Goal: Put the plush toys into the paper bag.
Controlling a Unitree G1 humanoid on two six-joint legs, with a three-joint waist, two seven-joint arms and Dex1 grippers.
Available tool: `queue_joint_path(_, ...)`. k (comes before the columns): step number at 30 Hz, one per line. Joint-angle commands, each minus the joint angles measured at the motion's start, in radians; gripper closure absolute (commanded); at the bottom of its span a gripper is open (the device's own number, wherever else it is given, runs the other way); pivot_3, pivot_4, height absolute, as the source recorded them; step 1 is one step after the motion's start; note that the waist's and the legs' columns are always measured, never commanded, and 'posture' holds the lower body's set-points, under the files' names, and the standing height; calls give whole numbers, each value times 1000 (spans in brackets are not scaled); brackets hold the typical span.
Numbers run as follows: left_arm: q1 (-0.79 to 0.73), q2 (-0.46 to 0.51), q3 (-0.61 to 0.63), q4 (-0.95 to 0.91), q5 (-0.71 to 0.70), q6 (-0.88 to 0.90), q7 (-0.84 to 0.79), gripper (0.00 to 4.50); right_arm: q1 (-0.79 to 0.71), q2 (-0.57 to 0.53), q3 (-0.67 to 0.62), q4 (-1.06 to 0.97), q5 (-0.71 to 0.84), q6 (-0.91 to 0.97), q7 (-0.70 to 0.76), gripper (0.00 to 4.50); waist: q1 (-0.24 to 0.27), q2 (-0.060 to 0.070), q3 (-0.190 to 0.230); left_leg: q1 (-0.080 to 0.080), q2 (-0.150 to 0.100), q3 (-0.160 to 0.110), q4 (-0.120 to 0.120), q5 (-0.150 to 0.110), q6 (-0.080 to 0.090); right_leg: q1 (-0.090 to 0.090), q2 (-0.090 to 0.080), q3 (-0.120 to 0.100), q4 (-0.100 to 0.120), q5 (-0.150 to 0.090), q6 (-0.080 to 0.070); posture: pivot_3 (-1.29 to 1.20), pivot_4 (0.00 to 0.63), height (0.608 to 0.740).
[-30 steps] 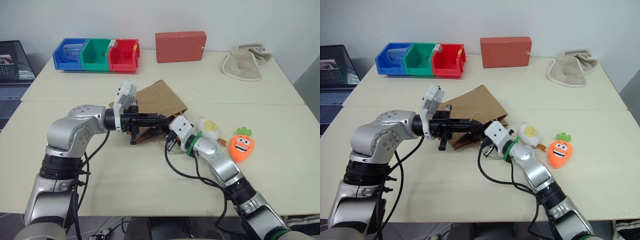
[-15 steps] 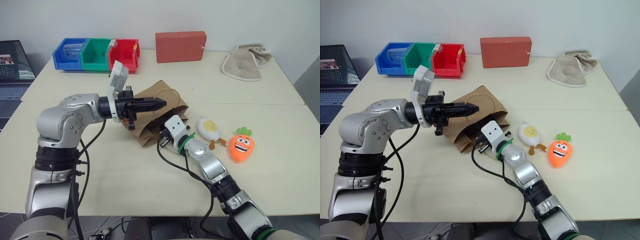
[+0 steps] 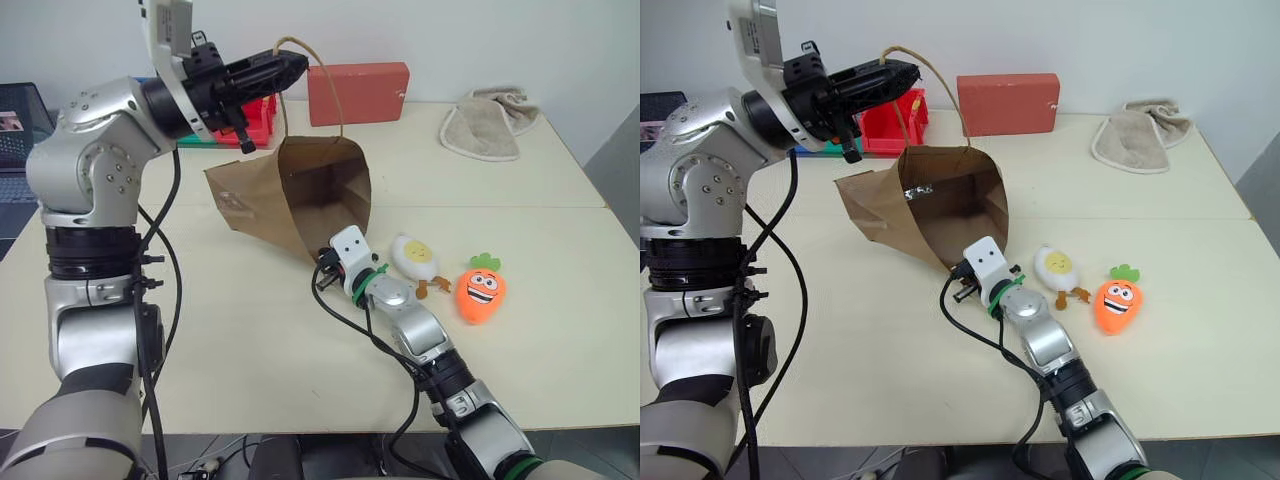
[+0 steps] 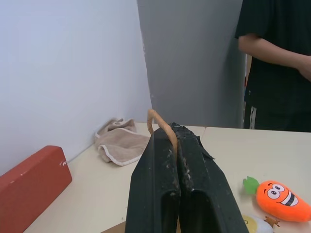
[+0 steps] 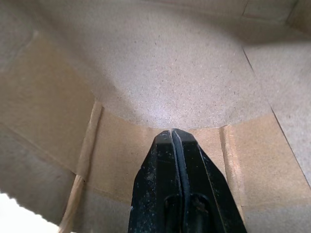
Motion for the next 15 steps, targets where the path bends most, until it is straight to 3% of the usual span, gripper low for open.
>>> queue_joint_path(1, 37, 16, 4, -55, -4, -17, -37, 4500, -7, 6, -9, -2, -2, 21, -7, 4474, -4, 0, 0, 0, 0, 0, 0, 0, 0, 0, 0, 0, 0, 0, 0, 0, 150, 740)
queue_joint_path(7, 209, 39, -71, -158, 30, -32, -111, 4500, -28, 15, -40, -93, 32, 37, 6, 4474, -10, 0, 0, -1, 0, 0, 0, 1, -2, 0, 0, 0, 0, 0, 0, 0, 150, 740)
queue_joint_path(15, 268, 40, -81, -201, 40, -41, -137, 4500, 4, -44, -9, -379, 84, 200, 112, 4474, -10, 0, 0, -2, 0, -1, 0, 1, -1, -1, 0, -1, 0, 0, 0, 0, 150, 740)
